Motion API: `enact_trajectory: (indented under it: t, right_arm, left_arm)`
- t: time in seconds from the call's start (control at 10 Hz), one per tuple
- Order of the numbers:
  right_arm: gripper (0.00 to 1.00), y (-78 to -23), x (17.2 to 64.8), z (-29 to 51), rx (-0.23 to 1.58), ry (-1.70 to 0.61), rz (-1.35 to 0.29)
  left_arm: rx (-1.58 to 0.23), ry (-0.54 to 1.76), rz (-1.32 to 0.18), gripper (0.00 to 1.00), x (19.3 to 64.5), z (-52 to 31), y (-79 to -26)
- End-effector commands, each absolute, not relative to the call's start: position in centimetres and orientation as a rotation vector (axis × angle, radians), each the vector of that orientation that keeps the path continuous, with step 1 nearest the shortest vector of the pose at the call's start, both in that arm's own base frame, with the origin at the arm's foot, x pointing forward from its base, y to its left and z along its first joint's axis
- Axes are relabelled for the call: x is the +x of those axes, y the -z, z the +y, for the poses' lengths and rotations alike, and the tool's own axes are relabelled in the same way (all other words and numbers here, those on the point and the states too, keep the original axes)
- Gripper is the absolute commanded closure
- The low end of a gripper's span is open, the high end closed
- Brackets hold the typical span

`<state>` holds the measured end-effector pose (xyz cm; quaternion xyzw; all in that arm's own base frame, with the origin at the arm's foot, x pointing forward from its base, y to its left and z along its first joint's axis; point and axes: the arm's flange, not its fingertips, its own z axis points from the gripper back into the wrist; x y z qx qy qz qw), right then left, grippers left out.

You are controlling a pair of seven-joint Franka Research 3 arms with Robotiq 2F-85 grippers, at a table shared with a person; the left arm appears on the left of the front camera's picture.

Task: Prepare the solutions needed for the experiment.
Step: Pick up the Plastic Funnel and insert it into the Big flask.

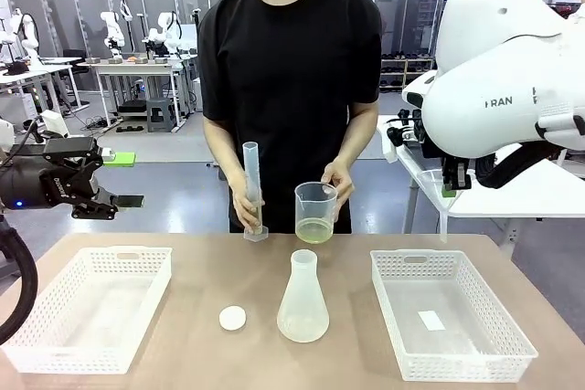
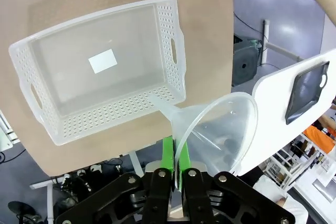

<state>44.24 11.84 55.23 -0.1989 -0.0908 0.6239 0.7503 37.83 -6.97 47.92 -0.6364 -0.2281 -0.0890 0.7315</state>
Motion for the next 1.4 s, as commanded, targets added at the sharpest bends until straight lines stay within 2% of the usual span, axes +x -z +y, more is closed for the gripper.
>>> enact_trajectory:
  t: [0.0,0.5,0.6,1.3]
  right_arm:
    - [1.0,-55.6,44.6,11.8,-0.446,-1.373,-0.188]
    - [1.0,-55.6,44.6,11.8,-0.446,-1.373,-0.188]
    - [0.96,-55.2,44.3,11.8,-0.434,-1.365,-0.198]
    - [0.96,-56.9,36.7,21.3,-0.287,-1.834,-0.59]
  left_arm:
    - [-1.406,0.197,-0.502,0.0,37.8,-7.3,-48.0]
    - [-1.406,0.197,-0.502,0.0,37.8,-7.3,-48.0]
    - [-1.406,0.197,-0.502,0.0,37.8,-7.3,-48.0]
    - [-1.406,0.197,-0.502,0.0,37.8,-7.3,-48.0]
